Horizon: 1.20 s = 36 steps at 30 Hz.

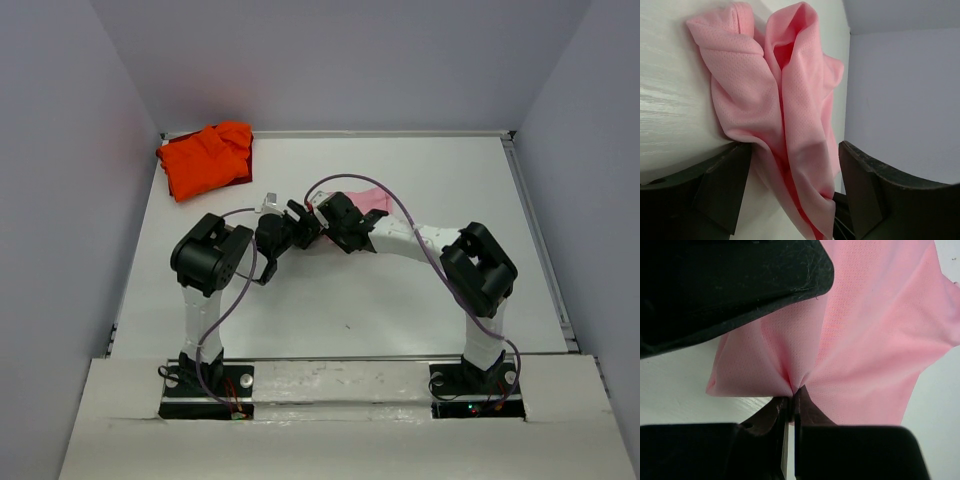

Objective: Fold and stack the t-shirts
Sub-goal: Pass from the right arm to the left

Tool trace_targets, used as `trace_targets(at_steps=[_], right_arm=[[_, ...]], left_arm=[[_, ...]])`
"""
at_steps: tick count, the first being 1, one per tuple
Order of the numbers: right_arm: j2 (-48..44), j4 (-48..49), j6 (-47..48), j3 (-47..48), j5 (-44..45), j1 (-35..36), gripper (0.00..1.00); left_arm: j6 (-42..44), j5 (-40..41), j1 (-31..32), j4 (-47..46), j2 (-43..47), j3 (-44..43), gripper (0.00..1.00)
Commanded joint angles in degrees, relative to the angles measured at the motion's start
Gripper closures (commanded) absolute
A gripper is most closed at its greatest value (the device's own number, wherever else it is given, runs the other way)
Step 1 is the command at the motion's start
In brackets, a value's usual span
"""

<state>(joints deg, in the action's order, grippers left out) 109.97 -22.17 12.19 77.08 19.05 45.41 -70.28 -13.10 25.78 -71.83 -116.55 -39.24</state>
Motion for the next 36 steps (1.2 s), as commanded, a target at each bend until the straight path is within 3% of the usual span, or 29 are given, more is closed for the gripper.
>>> trace_targets(at_steps=[1,8,12,19,36], right_arm=[[-1.2,0.0,-0.1,0.4,0.5,0.3,1.0],[-0.6,-0.1,-0.1,1.2,0.4,0.3,1.0],[-0.7,-0.1,0.2,1.0,0.9,0.3,1.0],[-0.4,-0.1,0.2,1.4,0.8,0.3,1.0],[-0.1,-2.7,1.9,7.1,1.7,0.3,1.0]], left_arm=[[2.5,-0.3,0.3,1.9,1.8,-1.4,0.18],[5.8,0.2,0.8,9.1,5.5,-1.4,0.18],[10.3,1.2,1.0,19.6,8.3,-3.8,0.18],[16.0,1.6,1.1,28.7,10.7,-6.5,0.18],[15.0,0.7,1.9,26.5,7.1,-5.7,0.18]])
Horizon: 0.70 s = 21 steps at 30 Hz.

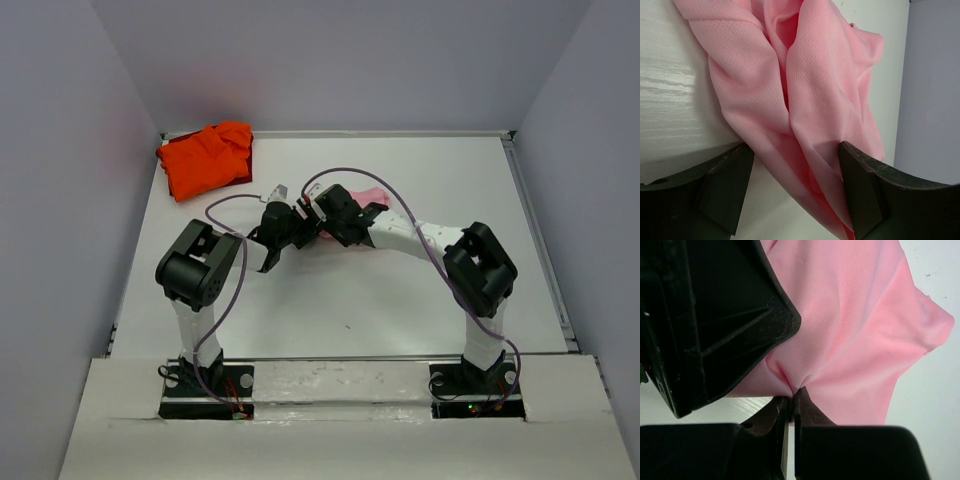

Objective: Fold and stack the t-shirts
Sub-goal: Pass from the right arm to the left

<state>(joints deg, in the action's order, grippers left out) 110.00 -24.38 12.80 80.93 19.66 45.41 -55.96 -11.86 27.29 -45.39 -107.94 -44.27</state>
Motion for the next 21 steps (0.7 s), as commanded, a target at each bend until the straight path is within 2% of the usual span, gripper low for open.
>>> trace_targets(at_steps=[1,16,19,21], right_arm=[[0.0,-0.7,1.4,3.4,1.1,0.3,1.0],[0.7,-1.1,-0.3,1.7,-0.6,0.3,1.0],[0.7,-1.1,0.0,1.4,-0.3,0.3,1.0],[0.8,-0.9,0.1,1.5,-0.2,0.3,1.0]], left_arm=[[0.5,-0.6,0.4,-0.1,-1.7,-0.7,0.18],[0.7,-0.4,0.5,-0.6,-6.3,-7.1,0.19],[0.9,-0.1,0.6,-0.5,-6.6,-7.4,0.25],[1.3,-0.1,0.5,-0.1,-6.6,-7.9,0.42]])
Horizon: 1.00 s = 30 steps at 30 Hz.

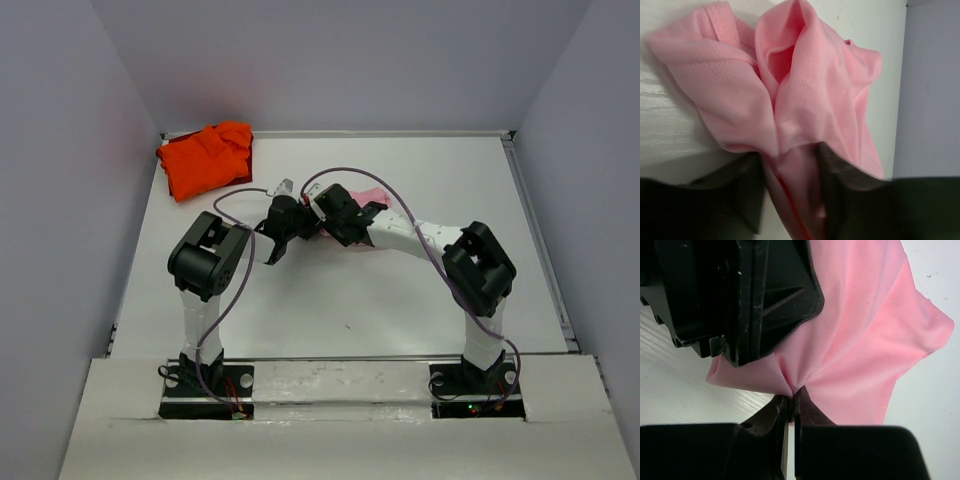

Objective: Fold and stack the t-shirts
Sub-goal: Pass from the right arm to the left, then place the square-folded T-shirt at the corner of the board.

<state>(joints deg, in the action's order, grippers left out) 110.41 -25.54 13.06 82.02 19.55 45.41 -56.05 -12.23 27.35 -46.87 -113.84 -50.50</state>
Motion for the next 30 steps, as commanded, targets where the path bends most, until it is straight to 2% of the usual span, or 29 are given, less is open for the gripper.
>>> trace_targets(at_steps=[1,3,4,8,11,12,13,14,15,17,24,30], right_arm=[[0.5,0.2,-0.1,0.4,-0.3,0.3,1.0],[0.8,0.2,-0.1,0.6,-0.2,0.3,1.0],[0.8,0.2,-0.1,0.5,-0.1,0.3,1.0],[0.8,0.3,-0.5,-0.1,0.4,0.3,1.0],[0.4,0.4,-4.1,-1.3,2.1,0.3,1.0],[0.3,0.5,-5.1,-1.7,2.2,0.3,0.95],[0.0,0.5,-6.4,-3.3,1.2,0.3,0.6],[-0.4,0.8,-8.7,-4.2,0.4,0.3,0.5],[-0.7,1.2,-10.2,-5.3,0.1,0.3,0.43],[-1.9,1.7,-15.7,-8.3,-2.1,0.3,0.36],[-7.4,10.9,-23.2,-17.9,-6.3,6.3,0.35],[-11.3,19.7,-28.1,-25.8,-14.6,9.3,0.35]], left_arm=[[1.6,0.3,0.4,2.0,-0.7,-2.0,0.56],[2.4,0.2,0.4,2.9,-0.5,-2.2,0.72],[2.6,0.4,0.4,3.2,-0.4,-2.3,1.0],[4.6,1.5,0.2,6.2,0.6,-2.9,1.0],[6.7,1.3,-0.4,9.2,1.4,-4.2,1.0],[7.7,1.2,-0.6,10.4,2.0,-4.5,1.0],[8.5,0.6,-1.3,11.2,2.0,-5.4,1.0],[9.3,0.0,-1.7,12.7,2.2,-6.3,1.0],[10.2,-0.1,-2.1,14.1,2.3,-7.1,1.0],[13.4,-0.4,-3.0,18.1,2.4,-9.9,1.0],[25.4,0.0,-8.3,32.8,-1.7,-24.0,1.0],[35.7,4.7,-11.9,44.8,-7.8,-40.2,1.0]])
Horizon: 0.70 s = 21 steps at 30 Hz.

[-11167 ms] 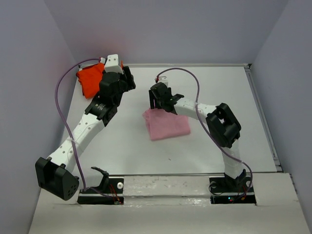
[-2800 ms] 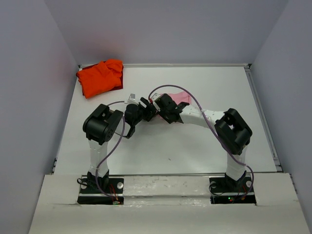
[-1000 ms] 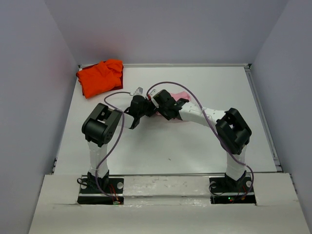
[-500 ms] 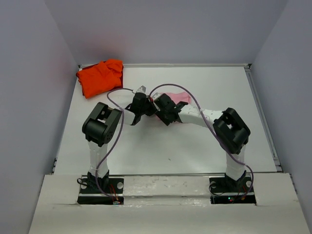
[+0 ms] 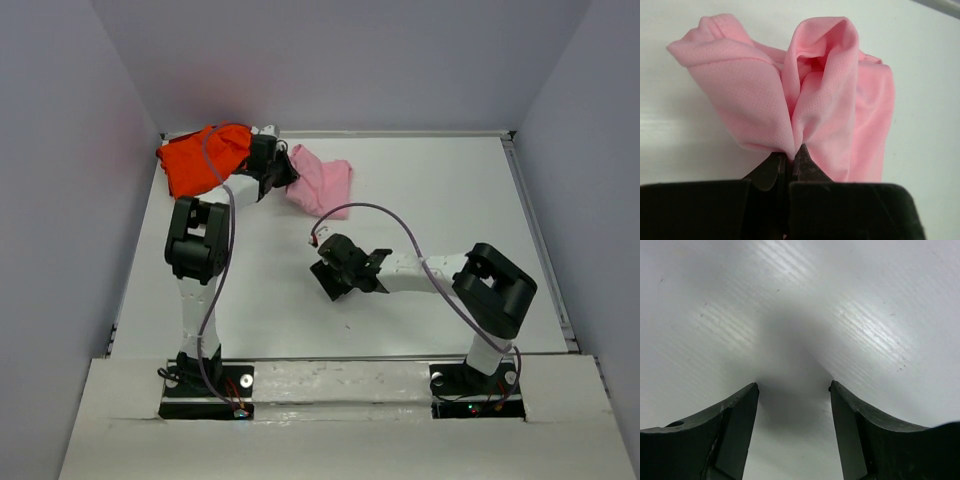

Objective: Fold and stack the t-shirts
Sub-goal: Place the square-folded T-shirt at the corner of the board.

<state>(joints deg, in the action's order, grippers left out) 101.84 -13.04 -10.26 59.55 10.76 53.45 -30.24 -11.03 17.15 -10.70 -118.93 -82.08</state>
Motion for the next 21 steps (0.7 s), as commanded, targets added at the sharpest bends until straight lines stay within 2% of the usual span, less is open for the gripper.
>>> trace_targets(at_steps=[1,7,14,18,21], right_arm=[[-3.0,8.5,-5.4,-5.3,-8.4,1.3,0.36],[-1.2,16.0,-7.8,-10.1,-12.6,4.5,0.37],[0.5,15.1,-6.9,-8.7,-12.5,7.1,0.38],[0.3,14.4,-6.6,-8.4,-12.2,7.6,0.38],[0.9,13.5,-6.3,-8.0,-12.1,7.6,0.38]], left_arm=[[11.2,3.6,-2.1,10.5,-3.4,-12.3,1.0],[17.2,6.5,-4.8,18.4,-8.5,-22.2,1.0],[22.7,7.5,-6.1,21.9,-12.8,-30.7,1.0],[25.9,15.1,-6.2,25.1,-14.1,-35.5,1.0],[26.1,16.7,-7.3,25.1,-13.3,-35.9,1.0]])
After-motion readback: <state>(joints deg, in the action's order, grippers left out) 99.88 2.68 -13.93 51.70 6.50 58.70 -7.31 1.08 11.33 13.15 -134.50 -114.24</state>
